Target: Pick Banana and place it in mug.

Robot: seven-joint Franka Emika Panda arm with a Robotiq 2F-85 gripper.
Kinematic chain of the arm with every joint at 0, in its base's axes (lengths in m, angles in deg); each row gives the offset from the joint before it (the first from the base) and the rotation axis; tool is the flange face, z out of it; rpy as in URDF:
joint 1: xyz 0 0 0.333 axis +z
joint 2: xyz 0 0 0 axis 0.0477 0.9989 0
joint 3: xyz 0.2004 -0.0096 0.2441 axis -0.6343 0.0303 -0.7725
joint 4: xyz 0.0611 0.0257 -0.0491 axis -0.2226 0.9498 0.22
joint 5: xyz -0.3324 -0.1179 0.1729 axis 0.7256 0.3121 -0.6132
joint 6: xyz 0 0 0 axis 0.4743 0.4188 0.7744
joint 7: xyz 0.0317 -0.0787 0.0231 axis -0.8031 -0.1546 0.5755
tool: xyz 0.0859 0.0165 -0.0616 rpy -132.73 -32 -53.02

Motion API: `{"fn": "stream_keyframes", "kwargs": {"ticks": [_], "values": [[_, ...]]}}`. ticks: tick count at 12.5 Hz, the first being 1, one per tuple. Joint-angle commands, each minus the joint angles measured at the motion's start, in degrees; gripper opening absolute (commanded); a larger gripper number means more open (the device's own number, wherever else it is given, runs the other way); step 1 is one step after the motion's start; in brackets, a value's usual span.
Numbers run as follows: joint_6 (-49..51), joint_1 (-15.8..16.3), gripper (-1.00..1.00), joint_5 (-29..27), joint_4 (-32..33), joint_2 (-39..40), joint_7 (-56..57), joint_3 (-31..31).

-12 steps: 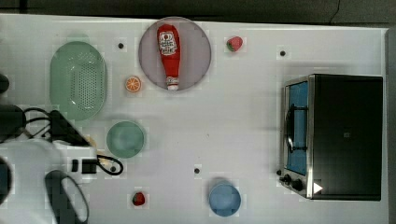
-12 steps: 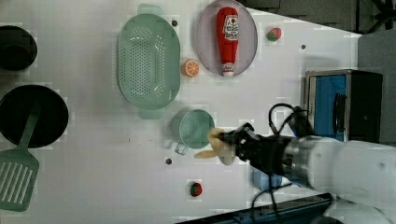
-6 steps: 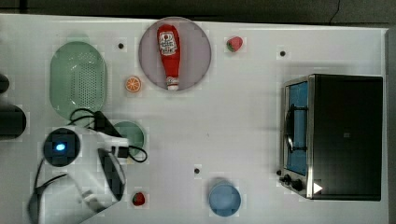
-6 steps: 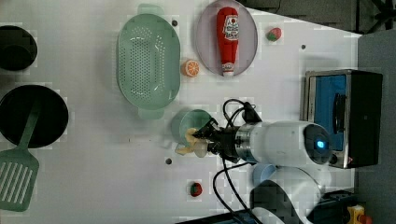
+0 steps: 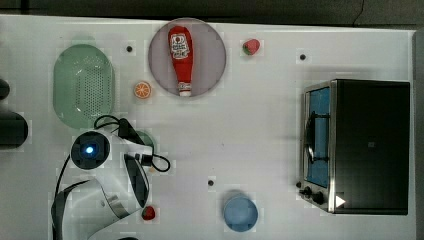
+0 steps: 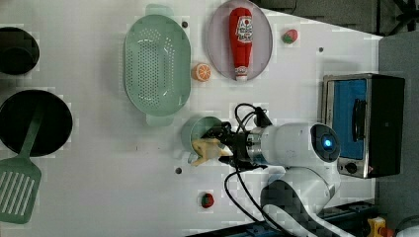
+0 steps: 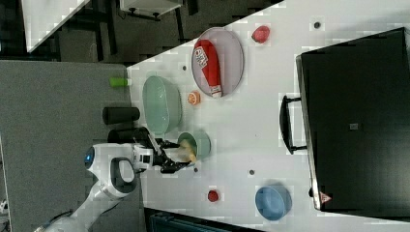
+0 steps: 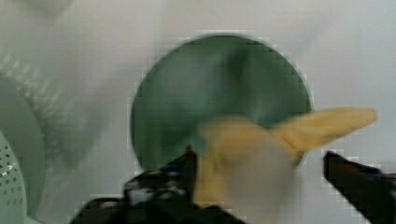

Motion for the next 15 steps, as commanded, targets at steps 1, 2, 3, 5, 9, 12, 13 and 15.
{"fn": "stream_keyframes", "kwargs": {"ticks": [1,2,3,5,9,12,13,15], "values": [[1.4,-0.4,1.00,-1.2,-2.3,-7.9,-3.2,1.0],[3.6,-0.7,1.00,-1.2,-2.8,-10.2,-3.2,1.4],[6.7,-1.0,1.00,-1.2,-3.5,-13.0,-3.3,2.1],[15.4,-1.4,1.00,-1.2,-6.1,-18.5,-3.0,4.3],[31.7,-2.0,1.00,-1.2,-14.4,-25.1,9.2,13.4],[40.3,-2.2,1.00,-1.0,-21.1,-26.4,16.1,21.4],[42.1,-2.2,1.00,-0.8,-23.1,-26.4,17.7,23.9],[44.5,-2.4,1.00,-0.4,-26.2,-26.3,22.4,28.4]]}}
